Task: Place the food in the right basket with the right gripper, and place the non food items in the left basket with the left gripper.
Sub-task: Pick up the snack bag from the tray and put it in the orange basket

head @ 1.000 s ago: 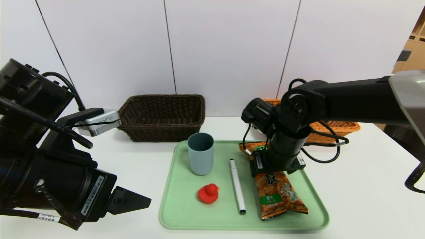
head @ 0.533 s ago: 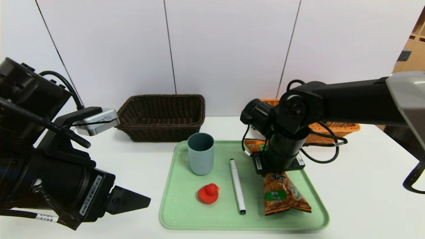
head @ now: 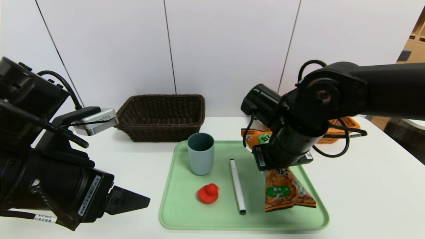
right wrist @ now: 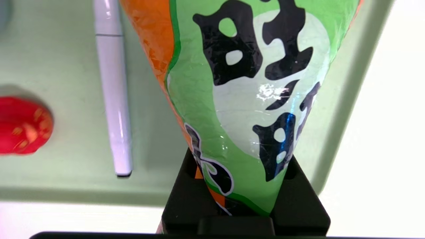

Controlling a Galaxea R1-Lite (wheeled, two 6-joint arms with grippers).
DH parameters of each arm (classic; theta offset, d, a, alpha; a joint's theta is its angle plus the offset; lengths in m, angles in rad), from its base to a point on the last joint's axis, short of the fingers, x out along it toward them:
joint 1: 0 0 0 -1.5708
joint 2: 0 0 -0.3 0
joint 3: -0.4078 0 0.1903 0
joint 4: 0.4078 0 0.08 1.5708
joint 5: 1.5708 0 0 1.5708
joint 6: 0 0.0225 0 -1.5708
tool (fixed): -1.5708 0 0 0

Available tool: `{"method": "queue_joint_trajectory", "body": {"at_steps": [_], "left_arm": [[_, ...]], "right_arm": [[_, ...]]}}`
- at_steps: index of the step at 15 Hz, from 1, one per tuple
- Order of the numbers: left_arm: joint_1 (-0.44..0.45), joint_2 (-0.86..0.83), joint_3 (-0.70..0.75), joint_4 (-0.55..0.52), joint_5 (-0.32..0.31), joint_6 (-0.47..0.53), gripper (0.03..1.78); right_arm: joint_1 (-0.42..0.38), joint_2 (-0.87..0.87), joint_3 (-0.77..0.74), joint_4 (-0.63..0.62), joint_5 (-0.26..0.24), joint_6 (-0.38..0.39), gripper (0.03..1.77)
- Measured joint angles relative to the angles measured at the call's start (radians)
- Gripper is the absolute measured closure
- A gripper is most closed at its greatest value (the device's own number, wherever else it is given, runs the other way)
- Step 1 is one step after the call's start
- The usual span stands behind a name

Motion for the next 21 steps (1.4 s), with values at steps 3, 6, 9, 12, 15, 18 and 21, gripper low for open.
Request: {"method": "queue_joint_trajectory", "body": {"at_steps": [3, 6, 9, 12, 15, 18, 21], "left_arm": [[0.0, -0.002, 0.0, 0.0, 0.0, 0.0, 0.12], [0.0, -0.003, 0.004, -0.006, 0.0, 0.0, 0.12], [0.0, -0.003, 0.006, -0.007, 0.001, -0.001, 0.12], [0.0, -0.008, 0.007, -0.003, 0.001, -0.002, 0.12], [0.0, -0.01, 0.009, -0.001, 0.001, -0.003, 0.12], [0.0, -0.011, 0.013, -0.004, 0.001, -0.003, 0.12], [0.0, -0.011, 0.014, -0.002, 0.001, -0.001, 0.12]], "right_arm": [[0.036, -0.079, -0.018, 0.004, -0.029, -0.012, 1.46], [0.038, -0.141, -0.086, 0.004, -0.05, -0.065, 1.46], [0.0, -0.166, -0.187, 0.009, -0.08, -0.135, 1.46], [-0.066, -0.163, -0.235, -0.014, -0.13, -0.186, 1.46], [-0.129, -0.142, -0.241, -0.035, -0.161, -0.188, 1.46], [-0.191, -0.121, -0.242, -0.065, -0.173, -0.186, 1.46], [-0.246, -0.107, -0.242, -0.084, -0.175, -0.191, 1.46]]}}
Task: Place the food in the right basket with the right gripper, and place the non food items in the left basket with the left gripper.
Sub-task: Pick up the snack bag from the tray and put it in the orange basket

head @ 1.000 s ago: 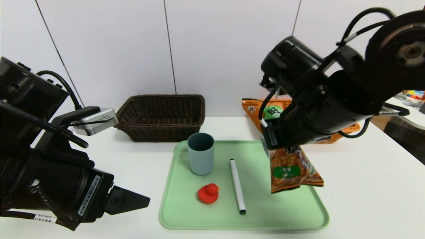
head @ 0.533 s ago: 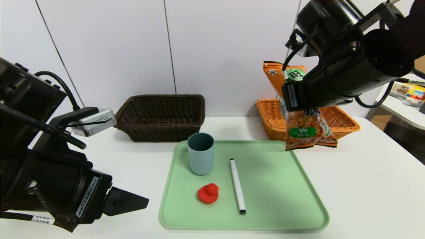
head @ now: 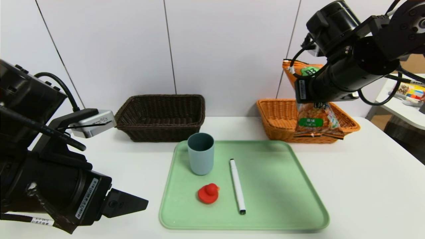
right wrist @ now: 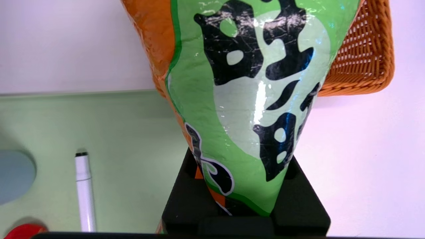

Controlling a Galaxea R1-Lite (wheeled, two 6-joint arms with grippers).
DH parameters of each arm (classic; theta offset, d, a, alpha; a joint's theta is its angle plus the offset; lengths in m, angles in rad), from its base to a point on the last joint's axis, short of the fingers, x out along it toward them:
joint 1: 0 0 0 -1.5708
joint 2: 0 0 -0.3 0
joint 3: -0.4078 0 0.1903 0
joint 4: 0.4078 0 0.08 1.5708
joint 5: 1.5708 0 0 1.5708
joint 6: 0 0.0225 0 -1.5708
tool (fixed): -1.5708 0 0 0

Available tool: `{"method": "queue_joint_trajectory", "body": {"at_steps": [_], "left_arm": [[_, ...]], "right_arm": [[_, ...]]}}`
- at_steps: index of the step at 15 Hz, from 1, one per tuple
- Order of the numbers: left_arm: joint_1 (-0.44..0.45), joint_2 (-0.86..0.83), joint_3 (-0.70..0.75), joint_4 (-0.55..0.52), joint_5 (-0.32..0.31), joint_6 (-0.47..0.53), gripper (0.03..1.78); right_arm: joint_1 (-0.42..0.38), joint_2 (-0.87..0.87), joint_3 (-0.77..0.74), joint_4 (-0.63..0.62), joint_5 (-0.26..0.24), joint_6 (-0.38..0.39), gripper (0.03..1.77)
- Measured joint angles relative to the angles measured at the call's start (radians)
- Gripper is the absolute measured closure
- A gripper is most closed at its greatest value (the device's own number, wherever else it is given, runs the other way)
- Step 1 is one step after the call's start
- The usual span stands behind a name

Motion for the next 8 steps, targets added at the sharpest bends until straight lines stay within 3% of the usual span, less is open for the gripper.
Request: {"method": "queue_joint_trajectory", "body": {"at_steps": [5, 8], "left_arm": [[0.0, -0.013, 0.022, -0.003, 0.0, 0.004, 0.12], [0.0, -0.022, 0.028, -0.005, 0.0, 0.006, 0.12]], "right_arm": [[-0.155, 0.003, 0.001, -0.113, 0.02, -0.167, 1.46], [-0.266, 0.017, 0.001, -0.193, 0.087, -0.243, 1.46]]}}
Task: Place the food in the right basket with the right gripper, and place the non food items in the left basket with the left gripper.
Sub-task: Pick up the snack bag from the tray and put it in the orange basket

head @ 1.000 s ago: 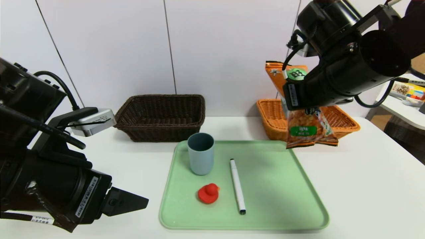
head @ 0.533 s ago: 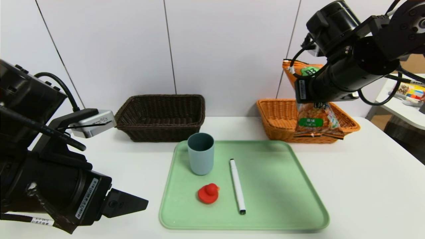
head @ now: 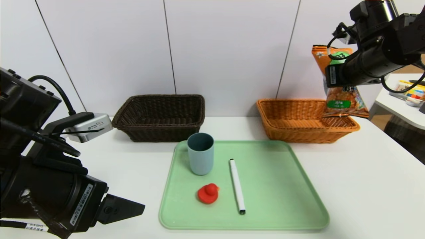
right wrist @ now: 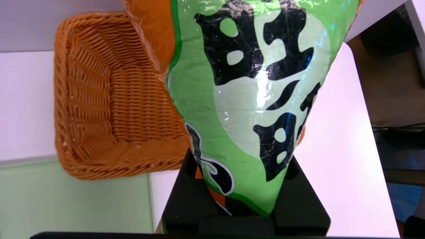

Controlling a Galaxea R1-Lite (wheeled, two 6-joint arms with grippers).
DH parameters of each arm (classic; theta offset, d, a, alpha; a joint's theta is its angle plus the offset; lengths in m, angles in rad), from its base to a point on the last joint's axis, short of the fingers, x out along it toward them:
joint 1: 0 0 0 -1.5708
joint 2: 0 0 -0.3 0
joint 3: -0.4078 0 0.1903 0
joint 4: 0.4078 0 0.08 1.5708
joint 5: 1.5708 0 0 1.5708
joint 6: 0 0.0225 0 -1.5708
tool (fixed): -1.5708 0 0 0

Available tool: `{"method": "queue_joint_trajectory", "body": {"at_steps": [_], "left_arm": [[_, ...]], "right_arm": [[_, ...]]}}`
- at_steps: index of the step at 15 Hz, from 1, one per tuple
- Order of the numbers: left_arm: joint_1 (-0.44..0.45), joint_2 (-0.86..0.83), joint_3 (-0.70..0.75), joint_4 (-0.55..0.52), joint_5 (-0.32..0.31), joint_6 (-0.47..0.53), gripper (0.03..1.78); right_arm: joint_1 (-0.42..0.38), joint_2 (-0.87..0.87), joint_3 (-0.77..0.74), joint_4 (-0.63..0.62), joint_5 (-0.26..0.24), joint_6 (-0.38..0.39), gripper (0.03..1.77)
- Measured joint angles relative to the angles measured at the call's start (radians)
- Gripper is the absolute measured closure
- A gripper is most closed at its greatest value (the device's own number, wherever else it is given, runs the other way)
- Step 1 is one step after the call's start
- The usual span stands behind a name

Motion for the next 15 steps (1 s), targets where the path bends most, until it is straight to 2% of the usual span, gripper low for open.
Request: {"method": "queue_joint_trajectory", "body": {"at_steps": [3, 5, 7, 9, 11, 13, 15], "left_arm": [[0.0, -0.003, 0.002, 0.0, 0.0, 0.0, 0.12], [0.0, -0.005, 0.009, 0.0, 0.0, 0.001, 0.12], [0.0, -0.009, 0.015, 0.0, 0.0, 0.001, 0.12], [0.0, -0.013, 0.018, 0.0, -0.001, 0.003, 0.12], [0.0, -0.014, 0.021, -0.001, -0.001, 0.003, 0.12], [0.0, -0.017, 0.033, -0.001, -0.001, 0.003, 0.12], [0.001, -0.022, 0.038, -0.001, -0.001, 0.003, 0.12]], "right_arm": [[-0.047, 0.031, 0.001, -0.031, 0.074, -0.022, 1.46], [-0.068, 0.045, 0.006, -0.066, 0.164, -0.08, 1.46], [-0.098, 0.056, 0.008, -0.097, 0.27, -0.176, 1.46], [-0.14, 0.069, 0.009, -0.125, 0.372, -0.32, 1.46], [-0.186, 0.079, 0.009, -0.135, 0.455, -0.502, 1.46], [-0.224, 0.083, 0.01, -0.134, 0.513, -0.698, 1.46], [-0.242, 0.087, 0.009, -0.132, 0.537, -0.89, 1.46]]}}
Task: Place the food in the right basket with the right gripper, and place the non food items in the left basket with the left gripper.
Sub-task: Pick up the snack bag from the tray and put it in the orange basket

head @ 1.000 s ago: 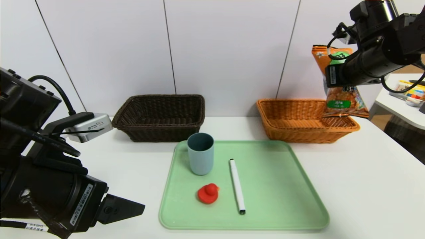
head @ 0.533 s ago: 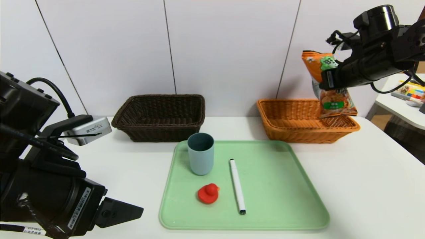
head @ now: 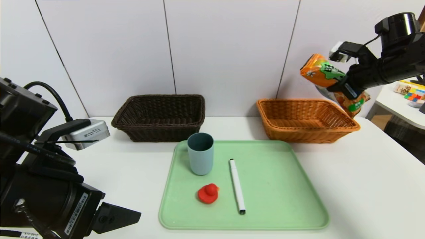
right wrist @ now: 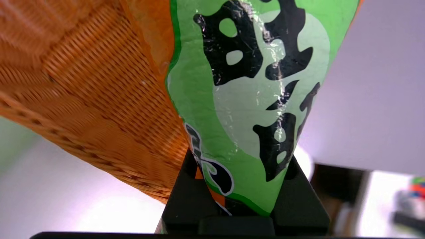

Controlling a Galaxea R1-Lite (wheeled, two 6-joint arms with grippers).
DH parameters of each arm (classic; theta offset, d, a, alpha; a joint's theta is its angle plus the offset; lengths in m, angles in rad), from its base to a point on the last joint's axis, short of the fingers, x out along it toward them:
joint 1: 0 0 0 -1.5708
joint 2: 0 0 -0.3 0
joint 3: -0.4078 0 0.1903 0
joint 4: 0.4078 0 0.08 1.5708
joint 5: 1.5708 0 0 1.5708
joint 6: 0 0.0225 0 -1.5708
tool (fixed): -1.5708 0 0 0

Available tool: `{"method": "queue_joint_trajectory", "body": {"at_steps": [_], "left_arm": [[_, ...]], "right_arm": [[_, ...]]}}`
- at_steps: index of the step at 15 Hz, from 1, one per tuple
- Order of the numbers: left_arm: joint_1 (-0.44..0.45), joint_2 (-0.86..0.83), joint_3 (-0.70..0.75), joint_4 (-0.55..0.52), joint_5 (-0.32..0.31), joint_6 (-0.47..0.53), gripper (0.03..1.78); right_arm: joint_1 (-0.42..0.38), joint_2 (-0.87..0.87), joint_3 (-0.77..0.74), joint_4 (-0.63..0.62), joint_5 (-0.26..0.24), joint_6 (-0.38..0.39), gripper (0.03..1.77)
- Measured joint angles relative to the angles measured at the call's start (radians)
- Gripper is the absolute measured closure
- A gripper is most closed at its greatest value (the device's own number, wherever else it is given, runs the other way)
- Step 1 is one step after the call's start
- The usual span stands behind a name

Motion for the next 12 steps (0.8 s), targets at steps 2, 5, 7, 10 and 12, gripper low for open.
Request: {"method": "queue_joint_trajectory", "body": {"at_steps": [2, 5, 7, 10, 12], "left_arm": [[0.001, -0.007, 0.005, -0.001, 0.0, 0.0, 0.12], [0.001, -0.012, 0.011, -0.001, 0.0, 0.002, 0.12], [0.001, -0.012, 0.013, -0.001, -0.001, 0.001, 0.12], [0.0, -0.011, 0.013, -0.002, -0.001, 0.0, 0.12], [-0.001, -0.012, 0.012, -0.002, -0.003, -0.001, 0.12]], "right_arm": [[-0.004, 0.001, -0.004, -0.012, 0.004, -0.155, 1.46], [-0.003, 0.001, -0.006, -0.018, 0.007, -0.342, 1.46], [0.009, 0.007, -0.004, -0.002, 0.015, -0.406, 1.46], [0.032, 0.027, -0.003, 0.067, 0.03, -0.464, 1.46], [0.044, 0.052, -0.003, 0.07, 0.027, -0.47, 1.46]]}}
